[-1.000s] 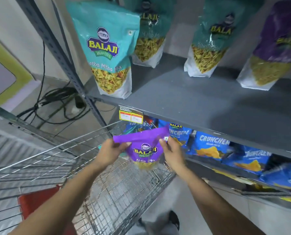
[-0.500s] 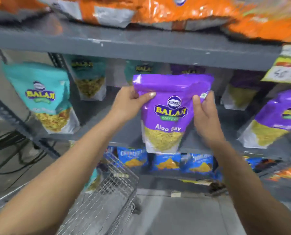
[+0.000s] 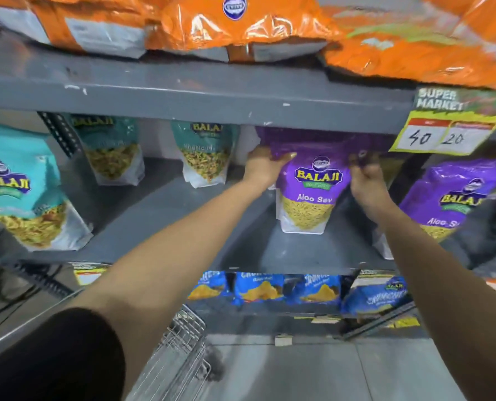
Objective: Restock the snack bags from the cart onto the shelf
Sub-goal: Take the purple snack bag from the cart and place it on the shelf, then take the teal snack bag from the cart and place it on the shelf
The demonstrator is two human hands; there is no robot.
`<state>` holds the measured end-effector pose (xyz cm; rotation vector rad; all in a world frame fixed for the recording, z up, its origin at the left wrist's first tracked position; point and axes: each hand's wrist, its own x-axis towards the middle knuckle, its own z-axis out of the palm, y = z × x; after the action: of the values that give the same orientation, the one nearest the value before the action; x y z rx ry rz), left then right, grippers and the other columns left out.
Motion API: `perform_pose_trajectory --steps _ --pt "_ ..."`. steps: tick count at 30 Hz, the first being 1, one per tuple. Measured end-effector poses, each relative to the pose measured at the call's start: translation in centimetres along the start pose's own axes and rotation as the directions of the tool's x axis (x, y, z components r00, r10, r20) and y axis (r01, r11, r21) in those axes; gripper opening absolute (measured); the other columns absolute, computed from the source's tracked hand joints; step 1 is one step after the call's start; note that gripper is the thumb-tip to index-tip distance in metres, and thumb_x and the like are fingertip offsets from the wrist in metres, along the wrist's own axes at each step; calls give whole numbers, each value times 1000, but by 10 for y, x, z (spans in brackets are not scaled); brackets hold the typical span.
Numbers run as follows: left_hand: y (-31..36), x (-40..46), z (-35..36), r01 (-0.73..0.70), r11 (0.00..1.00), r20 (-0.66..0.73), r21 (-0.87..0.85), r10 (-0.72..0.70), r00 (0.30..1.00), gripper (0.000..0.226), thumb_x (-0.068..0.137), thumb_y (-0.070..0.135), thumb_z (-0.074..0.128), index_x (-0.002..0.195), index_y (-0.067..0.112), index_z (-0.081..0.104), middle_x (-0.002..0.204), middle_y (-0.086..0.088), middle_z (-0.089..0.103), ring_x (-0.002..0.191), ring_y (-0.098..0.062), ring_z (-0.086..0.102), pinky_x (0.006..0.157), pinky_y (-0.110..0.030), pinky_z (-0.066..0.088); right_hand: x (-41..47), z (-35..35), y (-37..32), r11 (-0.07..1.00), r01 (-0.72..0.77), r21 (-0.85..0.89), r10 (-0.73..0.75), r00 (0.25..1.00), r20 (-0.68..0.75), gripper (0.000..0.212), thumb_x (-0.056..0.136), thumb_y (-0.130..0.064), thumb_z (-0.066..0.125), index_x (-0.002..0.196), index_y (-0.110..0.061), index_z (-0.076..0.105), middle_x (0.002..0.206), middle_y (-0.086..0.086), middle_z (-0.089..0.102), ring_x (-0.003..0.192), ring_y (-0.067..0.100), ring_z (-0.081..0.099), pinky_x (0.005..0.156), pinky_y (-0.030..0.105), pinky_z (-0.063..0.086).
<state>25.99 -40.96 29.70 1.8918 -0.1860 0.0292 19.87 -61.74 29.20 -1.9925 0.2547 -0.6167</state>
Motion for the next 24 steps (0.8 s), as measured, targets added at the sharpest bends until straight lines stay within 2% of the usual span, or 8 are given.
perform_pose_trajectory --steps 2,6,10,13,16,19,22,24 --pt "4 2 4 -12 998 0 61 12 1000 50 70 49 69 97 7 74 98 -19 75 92 -33 71 82 -43 56 4 2 4 1000 -7 26 8 1000 -27 12 95 -23 49 105 -18 45 91 -7 56 85 3 54 83 19 36" --pt "0 -3 2 -6 998 7 56 5 1000 44 71 37 74 102 6 66 98 -18 74 91 -33 69 84 -43 56 -5 9 11 996 -24 87 31 996 -83 44 88 -18 62 126 -6 44 113 0 61 88 -20 57 87 6 41" --pt "-46 -53 -33 35 999 -16 26 -35 999 33 78 18 74 108 6 67 105 -15 73 99 -26 69 94 -38 53 -56 29 11 988 -47 144 84 960 -266 58 85 -27 66 135 -19 37 120 3 60 105 14 62 98 30 48" --pt "-112 -112 -83 135 988 1 74 -135 991 8 82 12 69 88 12 74 90 -11 77 81 -21 72 82 -30 54 -112 64 15 974 78 212 -8 949 -314 47 87 -18 64 129 -17 43 131 17 54 120 26 56 104 41 45" --pt "-193 -186 -144 299 925 59 234 -321 945 27 80 9 61 56 23 63 58 9 70 56 0 62 64 -20 47 -183 125 17 967 39 253 4 986 -166 35 87 -14 64 118 -24 53 117 8 58 108 15 58 94 30 47" --pt "-260 -257 -201 575 706 63 414 -652 755 12 78 21 62 74 12 70 78 -2 70 76 -19 67 68 -27 51 -250 192 14 988 51 145 -80 977 199 23 88 -16 63 104 -31 57 107 -2 57 96 0 57 86 23 48" --pt "-313 -303 -243 828 498 72 260 -865 497 9 89 15 60 85 8 63 88 -11 65 69 -19 62 67 -27 55 -299 250 11 979 196 48 -196 864 463 24 86 -15 64 109 -9 60 131 5 43 118 -15 40 101 6 31" --pt "-342 -319 -263 925 371 0 79 -928 373 25 93 26 56 93 1 59 83 -12 64 55 -19 58 62 -30 51 -326 281 7 962 271 38 -245 792 559 27 89 -24 58 114 -13 58 140 6 38 124 -15 32 106 9 28"
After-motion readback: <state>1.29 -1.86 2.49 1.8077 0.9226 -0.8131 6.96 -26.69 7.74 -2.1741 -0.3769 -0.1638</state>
